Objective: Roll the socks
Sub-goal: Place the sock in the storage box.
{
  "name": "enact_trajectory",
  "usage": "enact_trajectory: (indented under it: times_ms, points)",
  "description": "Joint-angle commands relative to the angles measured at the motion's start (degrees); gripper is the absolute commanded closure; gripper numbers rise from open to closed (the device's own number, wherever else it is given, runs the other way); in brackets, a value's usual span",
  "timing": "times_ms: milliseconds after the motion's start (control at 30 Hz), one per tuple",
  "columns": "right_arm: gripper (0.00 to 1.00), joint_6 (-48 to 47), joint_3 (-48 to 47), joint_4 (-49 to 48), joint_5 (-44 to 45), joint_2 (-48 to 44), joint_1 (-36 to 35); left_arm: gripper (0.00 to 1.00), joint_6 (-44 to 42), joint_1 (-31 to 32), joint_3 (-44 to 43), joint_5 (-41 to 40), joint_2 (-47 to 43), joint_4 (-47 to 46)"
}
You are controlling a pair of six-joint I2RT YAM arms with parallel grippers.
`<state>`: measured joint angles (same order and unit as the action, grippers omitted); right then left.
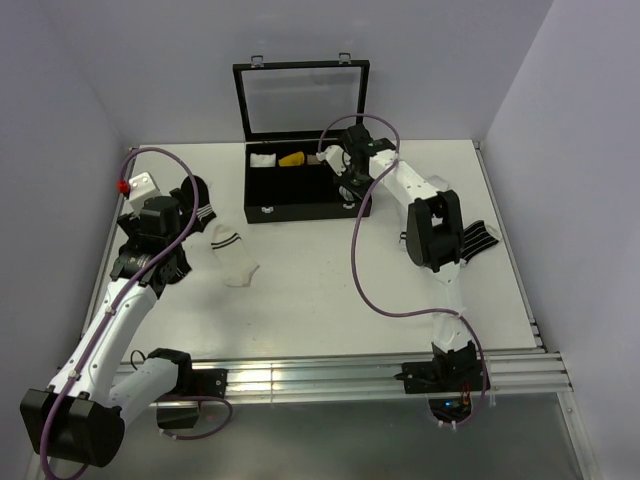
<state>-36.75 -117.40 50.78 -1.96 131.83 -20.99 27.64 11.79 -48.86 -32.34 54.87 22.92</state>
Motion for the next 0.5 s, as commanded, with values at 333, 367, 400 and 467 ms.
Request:
enact_trajectory:
  times_ms: [333,367,400,467]
  points:
    - [1.00,3.3,8.9,-11.5,-9.1,-0.9,-0.5,0.08,-1.0,-0.4,0.3,0.9,-0.8,-2.2]
    - [1.00,3.5,9.2,-11.6,-9.2,-0.6,-0.5,0.09,-1.0,-0.4,0.3,0.9,-0.8,-2.3]
    - [1.00,3.7,9.3,-11.4,-9.5,-0.3,-0.5,0.09,-1.0,-0.3,0.3,0.9,-0.9,-2.2]
    - [0.98,4.8,9.1,-10.8,-9.6,0.2,0.0,0.09,-0.9,-0.4,0.3,1.0,-1.1,-2.3]
